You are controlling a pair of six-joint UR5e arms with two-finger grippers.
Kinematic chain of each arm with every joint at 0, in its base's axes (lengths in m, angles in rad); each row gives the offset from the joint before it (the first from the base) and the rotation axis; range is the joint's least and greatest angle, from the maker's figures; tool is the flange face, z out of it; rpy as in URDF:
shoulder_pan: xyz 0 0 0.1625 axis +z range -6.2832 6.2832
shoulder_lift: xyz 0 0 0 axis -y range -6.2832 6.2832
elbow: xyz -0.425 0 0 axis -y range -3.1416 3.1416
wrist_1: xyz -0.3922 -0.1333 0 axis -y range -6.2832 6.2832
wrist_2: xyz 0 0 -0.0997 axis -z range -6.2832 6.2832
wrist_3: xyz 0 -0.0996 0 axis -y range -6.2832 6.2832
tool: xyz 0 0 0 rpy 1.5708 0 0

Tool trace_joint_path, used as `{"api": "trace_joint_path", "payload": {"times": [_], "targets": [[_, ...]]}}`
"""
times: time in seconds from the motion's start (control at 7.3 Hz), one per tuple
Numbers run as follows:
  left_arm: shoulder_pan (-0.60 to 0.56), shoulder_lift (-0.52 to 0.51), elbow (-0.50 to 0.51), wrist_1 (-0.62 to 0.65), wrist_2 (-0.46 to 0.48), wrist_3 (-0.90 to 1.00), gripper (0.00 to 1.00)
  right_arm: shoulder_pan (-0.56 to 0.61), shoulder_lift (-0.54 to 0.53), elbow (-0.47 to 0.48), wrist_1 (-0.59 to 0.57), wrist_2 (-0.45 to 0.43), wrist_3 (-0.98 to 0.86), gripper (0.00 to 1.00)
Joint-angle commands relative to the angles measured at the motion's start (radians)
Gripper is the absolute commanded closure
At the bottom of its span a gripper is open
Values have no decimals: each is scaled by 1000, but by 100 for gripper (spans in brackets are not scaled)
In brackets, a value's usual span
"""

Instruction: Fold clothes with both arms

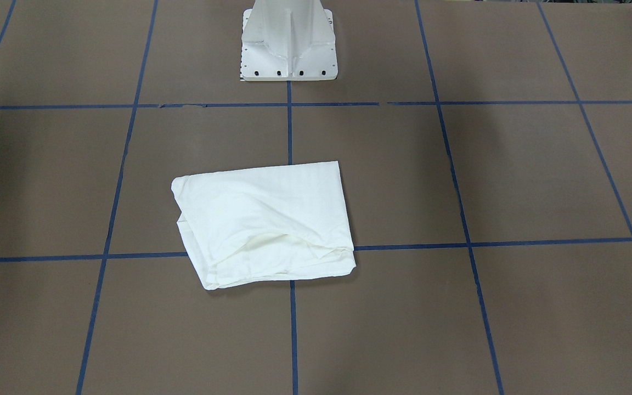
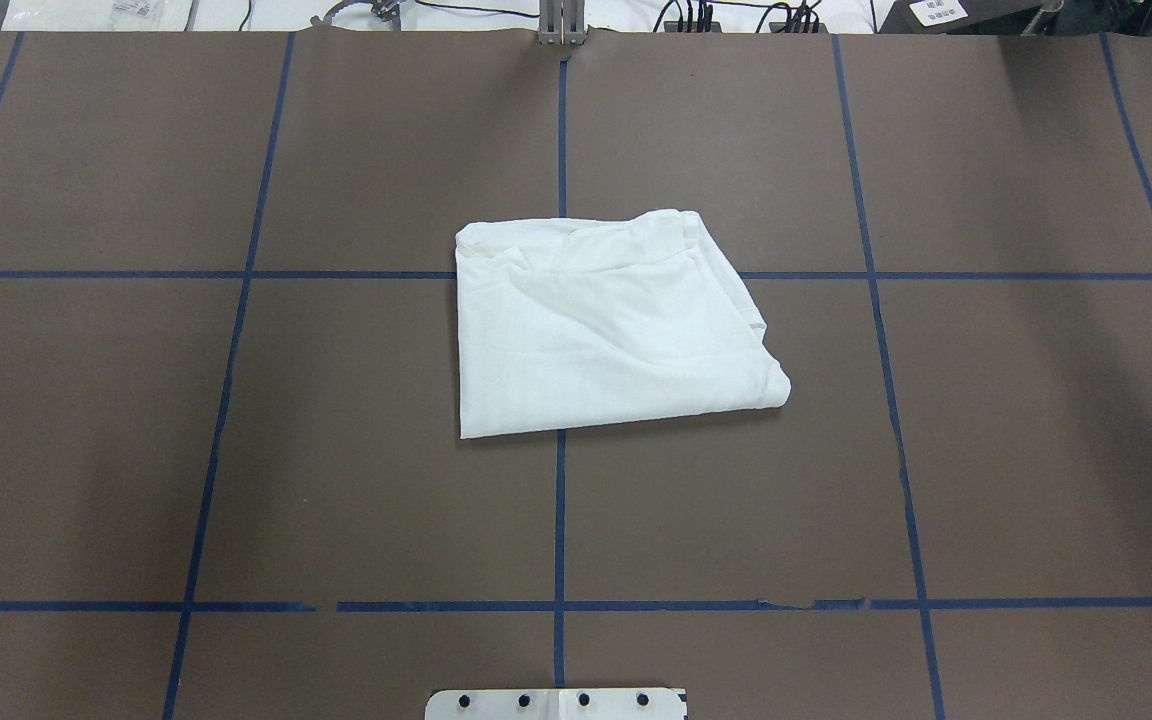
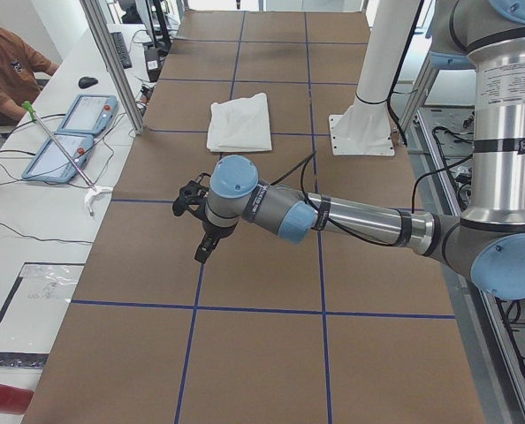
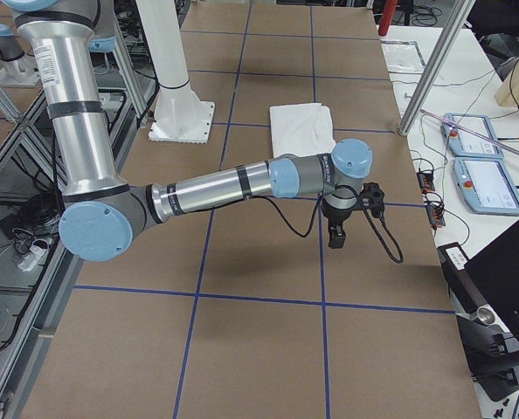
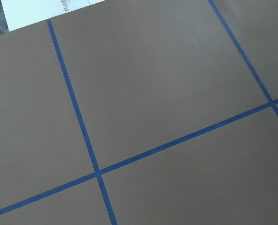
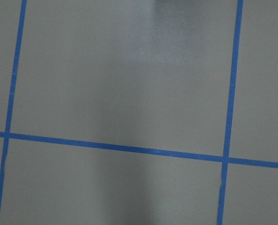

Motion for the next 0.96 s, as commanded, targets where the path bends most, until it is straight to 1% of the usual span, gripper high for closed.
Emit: {"api": "trace_joint_path", "payload": {"times": [0.0,0.41,0.55,0.68,0.82], "targets": [[0,-2,-1,-2,0,0,0,-3,-8,11,0,1,0,0],[0,-1,10,-2,1,0,0,-3,-8,12,-1,3,2,0],[0,-7,42,-2,8,6,1,-3,-8,18,-2,10,2,0],[2,-10,48,-4,6,3,1,-3,-8,35,-2,16,2,0],[2,-12,36,-2,2,0,0,-3,-10,32,-2,13,2,0]]}}
